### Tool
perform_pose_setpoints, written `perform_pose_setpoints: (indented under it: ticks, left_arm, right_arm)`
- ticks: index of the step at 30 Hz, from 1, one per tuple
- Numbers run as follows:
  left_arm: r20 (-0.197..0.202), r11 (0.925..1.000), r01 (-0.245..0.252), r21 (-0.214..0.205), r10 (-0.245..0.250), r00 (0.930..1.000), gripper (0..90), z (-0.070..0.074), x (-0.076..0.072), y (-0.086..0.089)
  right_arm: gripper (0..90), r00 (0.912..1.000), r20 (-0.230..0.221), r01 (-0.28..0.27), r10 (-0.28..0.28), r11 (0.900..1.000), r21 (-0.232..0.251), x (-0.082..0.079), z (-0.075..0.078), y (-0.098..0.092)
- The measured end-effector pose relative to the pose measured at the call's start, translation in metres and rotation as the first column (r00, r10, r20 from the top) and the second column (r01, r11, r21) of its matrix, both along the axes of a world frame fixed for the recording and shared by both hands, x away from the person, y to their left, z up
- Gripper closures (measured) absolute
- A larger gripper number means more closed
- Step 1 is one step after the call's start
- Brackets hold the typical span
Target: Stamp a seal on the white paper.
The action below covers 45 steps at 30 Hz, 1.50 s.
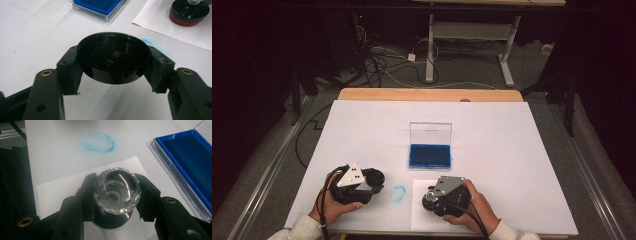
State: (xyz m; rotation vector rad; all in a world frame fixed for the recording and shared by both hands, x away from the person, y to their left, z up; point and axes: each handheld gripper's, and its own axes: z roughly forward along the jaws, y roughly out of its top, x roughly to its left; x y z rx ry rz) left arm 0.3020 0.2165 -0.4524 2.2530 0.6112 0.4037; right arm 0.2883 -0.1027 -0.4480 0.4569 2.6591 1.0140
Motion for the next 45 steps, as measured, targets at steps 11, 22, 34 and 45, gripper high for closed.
perform_pose_setpoints:
  ticks: [11, 22, 34, 45]
  left_arm:
    - [-0.006, 1.0, 0.004, 0.009, -0.004, 1.0, 36.6, -0.001, 0.001, -0.001]
    - [-0.004, 0.9999, -0.007, -0.014, 0.007, 1.0, 36.6, -0.001, 0.001, -0.001]
    - [-0.001, 0.9998, -0.008, -0.016, 0.008, 1.0, 36.6, 0.0, 0.001, 0.0]
    - [-0.001, 0.9998, -0.01, -0.017, 0.01, 1.0, 36.6, 0.0, 0.001, 0.0]
  right_arm:
    - [56.3, 1.0, -0.001, -0.008, 0.008, 0.9999, -0.007, 0.001, 0.0, 0.001]
    - [56.3, 0.9994, -0.031, 0.013, -0.012, 0.9998, 0.016, 0.006, 0.003, -0.003]
    - [56.2, 0.9994, -0.002, 0.033, -0.033, 0.9956, 0.088, 0.004, 0.019, -0.011]
    - [56.2, 0.9955, 0.049, 0.073, -0.081, 0.9868, 0.144, 0.01, 0.04, -0.034]
